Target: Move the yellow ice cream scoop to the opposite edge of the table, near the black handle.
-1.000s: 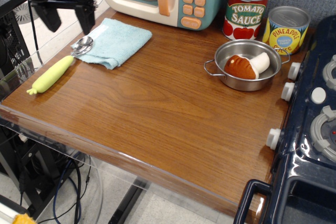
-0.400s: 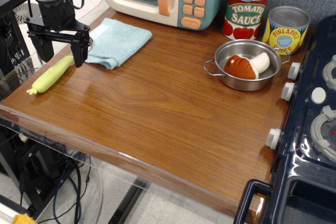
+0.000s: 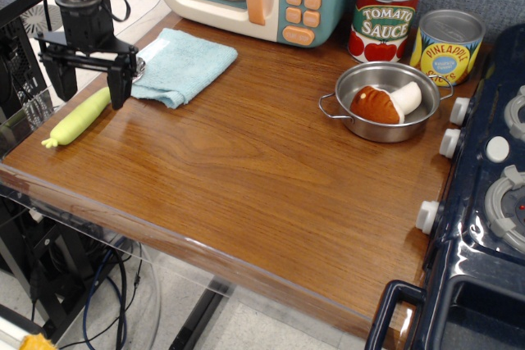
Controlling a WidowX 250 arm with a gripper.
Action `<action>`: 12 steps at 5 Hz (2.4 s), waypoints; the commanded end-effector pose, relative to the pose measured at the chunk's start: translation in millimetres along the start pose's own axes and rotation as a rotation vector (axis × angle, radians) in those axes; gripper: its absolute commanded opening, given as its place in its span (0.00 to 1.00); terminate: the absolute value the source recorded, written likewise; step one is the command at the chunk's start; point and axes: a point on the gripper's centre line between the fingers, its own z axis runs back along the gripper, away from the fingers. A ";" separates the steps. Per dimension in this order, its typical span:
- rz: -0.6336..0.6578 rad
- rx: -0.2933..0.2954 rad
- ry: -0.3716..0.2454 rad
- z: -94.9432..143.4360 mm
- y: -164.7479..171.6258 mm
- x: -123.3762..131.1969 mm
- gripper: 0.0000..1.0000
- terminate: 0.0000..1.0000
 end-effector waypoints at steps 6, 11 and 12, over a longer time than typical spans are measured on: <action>-0.111 -0.129 -0.207 60.7 -17.9 -6.6 0.00 0.00; -0.362 -0.277 -0.268 117.0 -170.6 -58.6 0.00 0.00; -0.357 -0.263 -0.252 110.8 -205.3 -68.7 0.00 0.00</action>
